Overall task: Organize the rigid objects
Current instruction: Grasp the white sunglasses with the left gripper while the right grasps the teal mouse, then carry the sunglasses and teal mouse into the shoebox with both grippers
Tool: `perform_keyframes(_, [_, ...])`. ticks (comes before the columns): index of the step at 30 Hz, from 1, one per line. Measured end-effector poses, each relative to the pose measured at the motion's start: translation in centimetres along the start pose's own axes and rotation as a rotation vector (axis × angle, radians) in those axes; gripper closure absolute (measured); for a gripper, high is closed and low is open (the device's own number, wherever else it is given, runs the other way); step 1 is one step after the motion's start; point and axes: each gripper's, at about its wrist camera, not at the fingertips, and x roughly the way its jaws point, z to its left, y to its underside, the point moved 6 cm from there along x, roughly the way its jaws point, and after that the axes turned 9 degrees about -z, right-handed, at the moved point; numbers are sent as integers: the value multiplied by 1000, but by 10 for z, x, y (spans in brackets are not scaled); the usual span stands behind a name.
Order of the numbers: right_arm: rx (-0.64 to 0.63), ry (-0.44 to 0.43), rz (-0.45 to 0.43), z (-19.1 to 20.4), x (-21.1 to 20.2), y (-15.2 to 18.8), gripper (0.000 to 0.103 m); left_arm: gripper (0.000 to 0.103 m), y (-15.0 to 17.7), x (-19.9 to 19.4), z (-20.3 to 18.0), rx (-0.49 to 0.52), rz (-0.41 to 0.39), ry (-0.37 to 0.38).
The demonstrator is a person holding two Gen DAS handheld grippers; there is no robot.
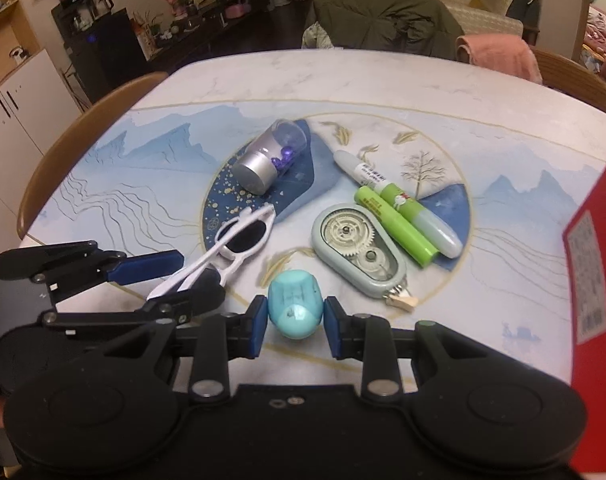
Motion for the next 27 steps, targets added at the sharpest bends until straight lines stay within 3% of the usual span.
perform_keyframes(5, [12,-2,-24,-6,-29,-1,74,65,-16,-18,-11,17,-43,9])
perform_keyframes(6, [16,-2,-31,-8,-35,-1,74,83,-20,-21,-14,22,-55,12])
perform_keyframes(7, [20,-2,-38,-9,-40,-2,74,92,-24,-23,-17,24,-56,23])
perform_keyframes(16, [37,-3,-113,-27,-90,-6,74,92,-32,-27,-35,42,-52,16])
perform_keyframes(27, [67,52,-181,-84,-143,-5,74,92,-83,-47,-84,51,-161,61])
